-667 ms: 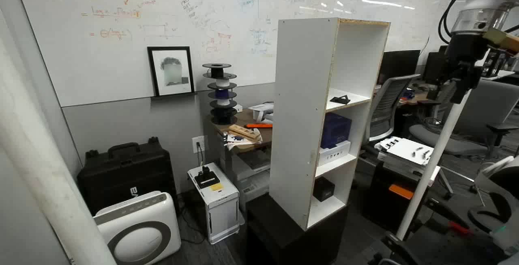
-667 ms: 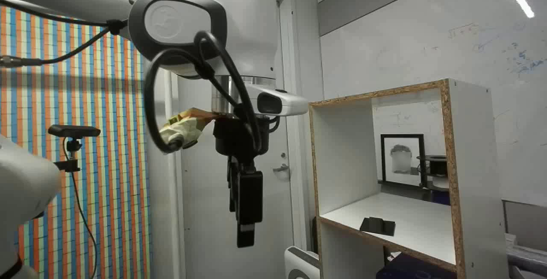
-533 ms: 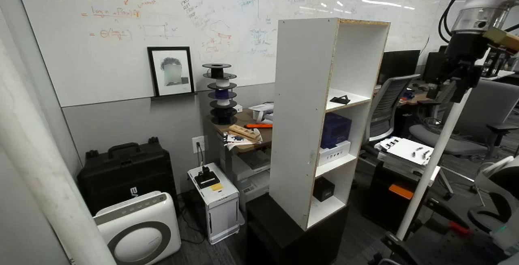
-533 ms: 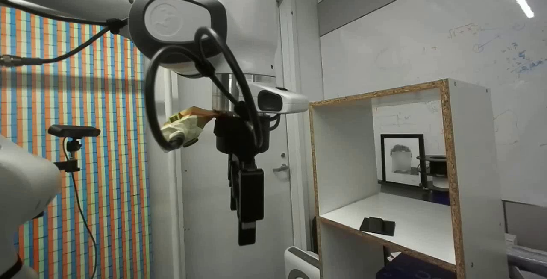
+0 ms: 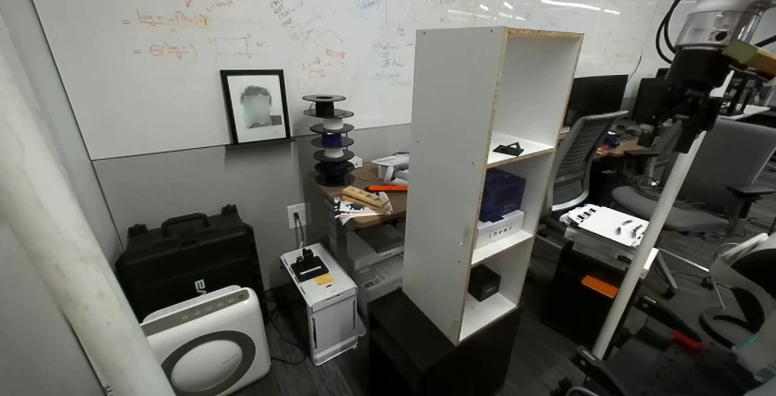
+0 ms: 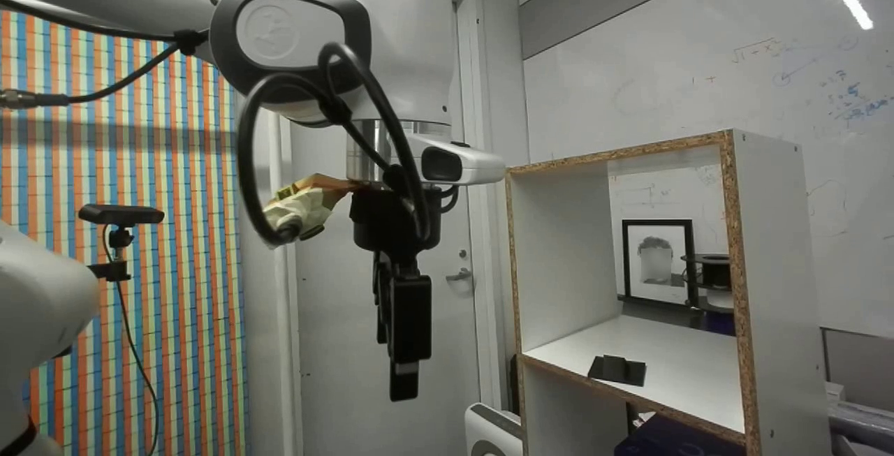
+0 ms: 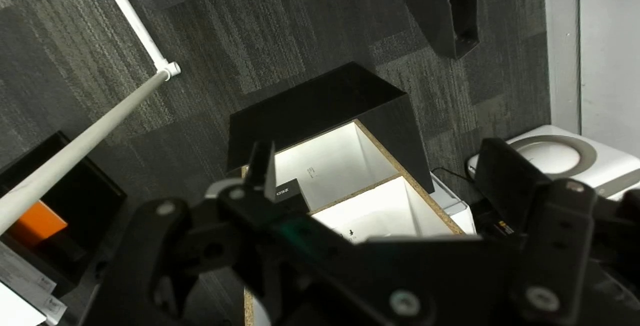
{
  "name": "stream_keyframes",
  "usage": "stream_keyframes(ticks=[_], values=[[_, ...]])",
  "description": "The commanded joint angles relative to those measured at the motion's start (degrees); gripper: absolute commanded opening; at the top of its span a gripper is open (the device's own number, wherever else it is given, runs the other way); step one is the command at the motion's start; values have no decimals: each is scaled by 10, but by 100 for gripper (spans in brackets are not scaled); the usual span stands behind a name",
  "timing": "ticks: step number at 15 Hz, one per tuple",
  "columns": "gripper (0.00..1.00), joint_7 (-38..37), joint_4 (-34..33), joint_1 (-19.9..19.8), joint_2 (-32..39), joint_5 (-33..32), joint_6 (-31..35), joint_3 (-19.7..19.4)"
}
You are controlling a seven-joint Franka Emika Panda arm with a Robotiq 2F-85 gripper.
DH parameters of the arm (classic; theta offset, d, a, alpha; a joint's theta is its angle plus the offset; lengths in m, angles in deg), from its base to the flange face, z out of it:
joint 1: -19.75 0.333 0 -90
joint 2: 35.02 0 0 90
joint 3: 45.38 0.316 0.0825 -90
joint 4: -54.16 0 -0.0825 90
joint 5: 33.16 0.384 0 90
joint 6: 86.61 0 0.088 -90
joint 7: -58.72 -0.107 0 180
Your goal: Pick up the black object from the shelf and put it on top of the cabinet
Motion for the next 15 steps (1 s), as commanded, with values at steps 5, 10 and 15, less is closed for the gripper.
stream_keyframes(ticks=[5,10,15], values=[[100,196,-27,13,67,-34,100,-42],[100,280,-55,46,171,1,276,-70],[100,374,-90,121,257,170,412,-87]])
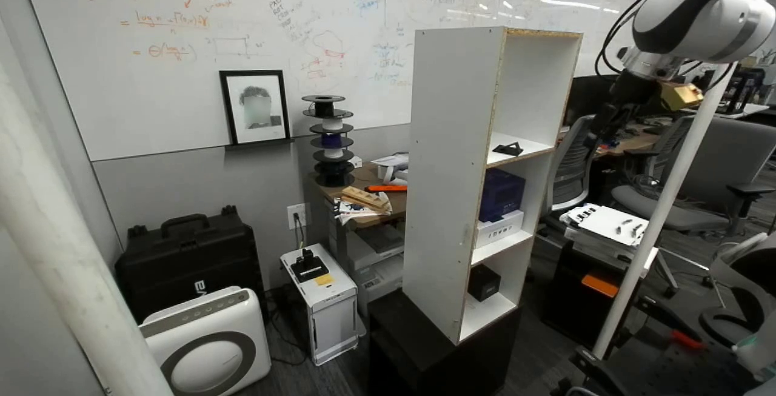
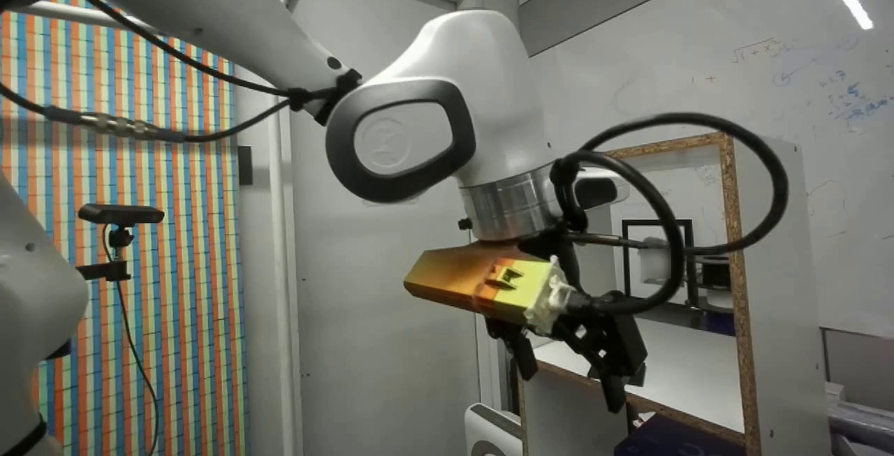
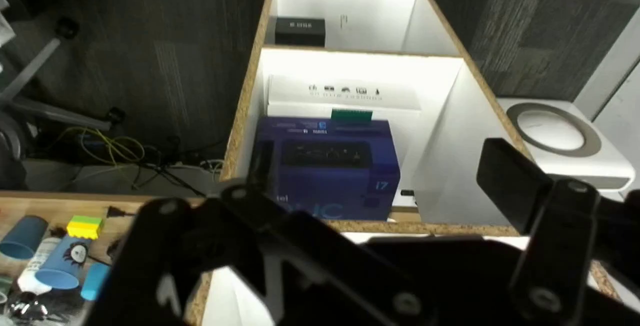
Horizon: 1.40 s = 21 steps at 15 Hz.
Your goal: Pick up the black object from the shelf and put it on top of the cabinet
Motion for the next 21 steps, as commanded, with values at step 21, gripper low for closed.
stream_keyframes(ticks=[21], values=[[100,402,-236,132,299,604,73,-19]])
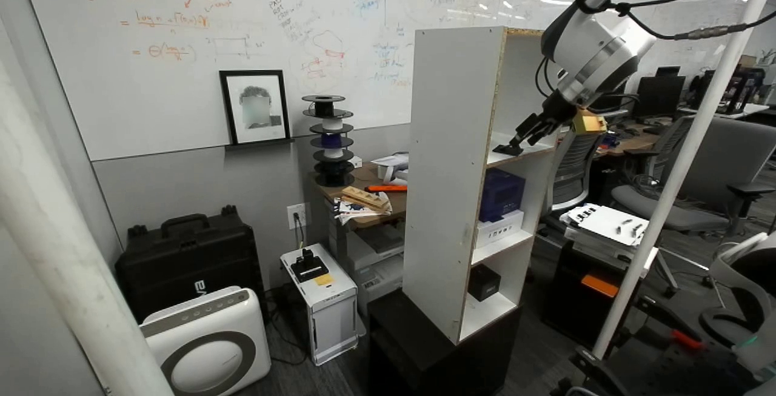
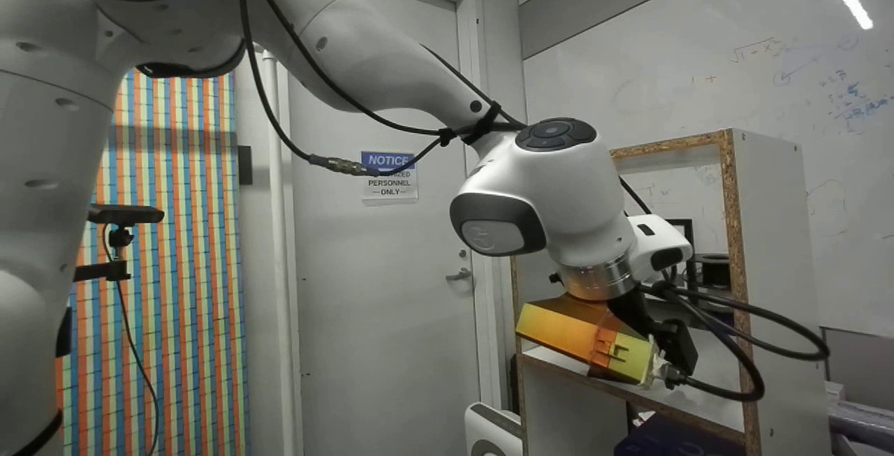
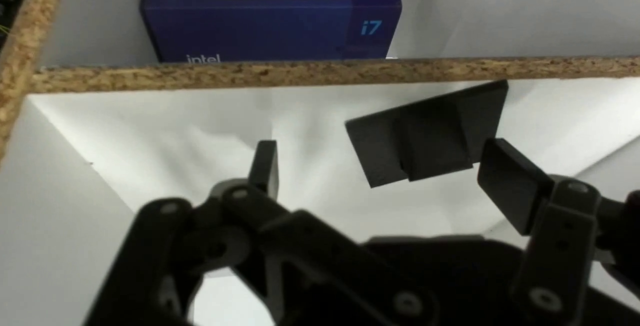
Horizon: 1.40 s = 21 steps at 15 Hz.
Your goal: Pick up the black object from the shelf and put it on top of the cabinet
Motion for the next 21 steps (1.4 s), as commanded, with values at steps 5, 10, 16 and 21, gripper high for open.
stream_keyframes(ticks=[5,10,16,21], values=[[58,22,-46,-2,34,16,9,24],[25,30,-38,1,20,12,33,23],[25,17,-33,3,14,2,52,18],[25,-37,7,11,-29,-50,38,-7]])
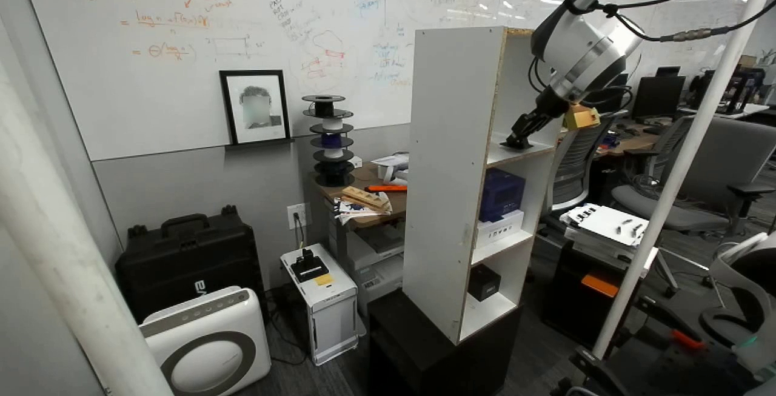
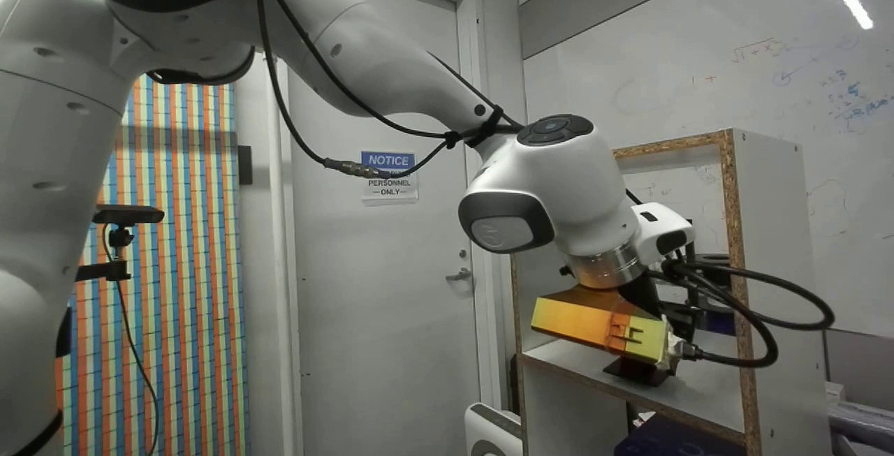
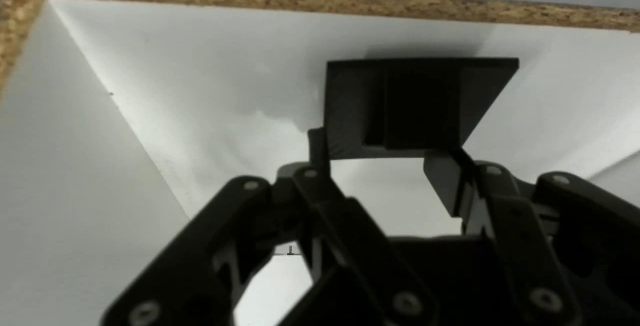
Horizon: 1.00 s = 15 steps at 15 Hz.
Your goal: Pick up the black object from the shelf and put it on top of the cabinet
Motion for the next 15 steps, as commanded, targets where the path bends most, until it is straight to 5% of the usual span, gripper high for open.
stream_keyframes(ticks=[1,2,6,12,15], values=[[25,-58,51,12,-64,-62,-8,-26],[25,-98,71,-63,-92,-116,-2,45],[25,-234,145,-133,-198,-266,-87,63],[25,-362,151,-209,-362,-369,-282,48],[25,-399,121,-219,-434,-351,-346,24]])
